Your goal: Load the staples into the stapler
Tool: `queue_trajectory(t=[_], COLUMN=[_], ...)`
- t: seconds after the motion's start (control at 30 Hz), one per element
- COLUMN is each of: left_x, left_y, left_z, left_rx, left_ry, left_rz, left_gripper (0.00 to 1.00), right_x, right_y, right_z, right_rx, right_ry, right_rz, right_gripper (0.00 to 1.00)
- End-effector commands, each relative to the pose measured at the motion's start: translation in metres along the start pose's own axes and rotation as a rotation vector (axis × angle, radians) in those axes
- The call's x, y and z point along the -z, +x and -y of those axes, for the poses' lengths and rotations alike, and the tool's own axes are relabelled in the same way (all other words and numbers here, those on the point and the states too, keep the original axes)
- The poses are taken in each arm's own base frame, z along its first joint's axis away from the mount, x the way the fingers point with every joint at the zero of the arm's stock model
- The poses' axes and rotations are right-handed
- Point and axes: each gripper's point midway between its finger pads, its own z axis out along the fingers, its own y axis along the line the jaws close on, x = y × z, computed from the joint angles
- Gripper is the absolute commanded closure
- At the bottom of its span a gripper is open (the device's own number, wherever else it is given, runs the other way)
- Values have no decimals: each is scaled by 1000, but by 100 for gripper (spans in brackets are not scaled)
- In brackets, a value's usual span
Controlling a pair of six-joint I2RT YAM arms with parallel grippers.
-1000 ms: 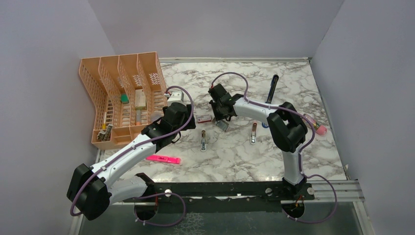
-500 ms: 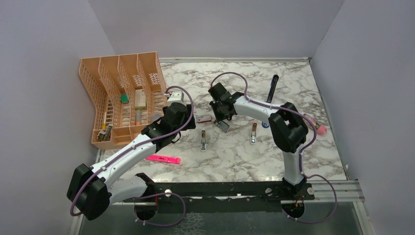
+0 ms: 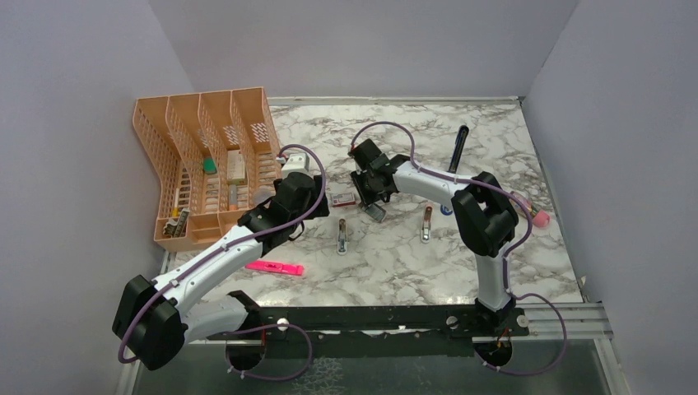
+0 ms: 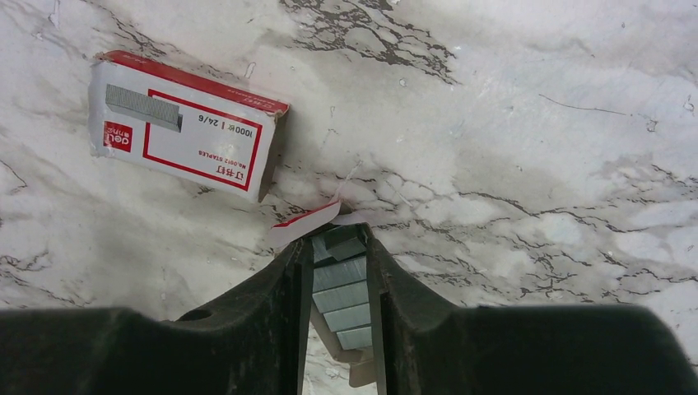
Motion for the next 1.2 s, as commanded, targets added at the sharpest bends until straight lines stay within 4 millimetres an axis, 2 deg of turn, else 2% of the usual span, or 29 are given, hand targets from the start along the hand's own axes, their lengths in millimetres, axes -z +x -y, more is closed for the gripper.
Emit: queue_trajectory(t=[0.0, 0.27, 0.57, 0.73, 1.17], left_x=[-2, -3, -2, -1, -1], left_y=[-3, -2, -3, -3, -3], left_z=[-4, -5, -5, -5, -5], left_rx=[2, 1, 1, 2, 4], left_ry=[-22, -23, -22, -22, -21], left_rz=[14, 11, 14, 14, 16], left_gripper=[29, 29, 29, 29, 29], right_x=[-8, -17, -20, -16, 4], right_y=[1, 10, 10, 9, 0], right_z=[2, 0, 2, 5, 6], right_rx=[22, 36, 40, 26, -8], right_ry=[6, -11, -3, 2, 16], right_rz=[-5, -26, -21, -19, -19], right_gripper=[64, 64, 68, 77, 78])
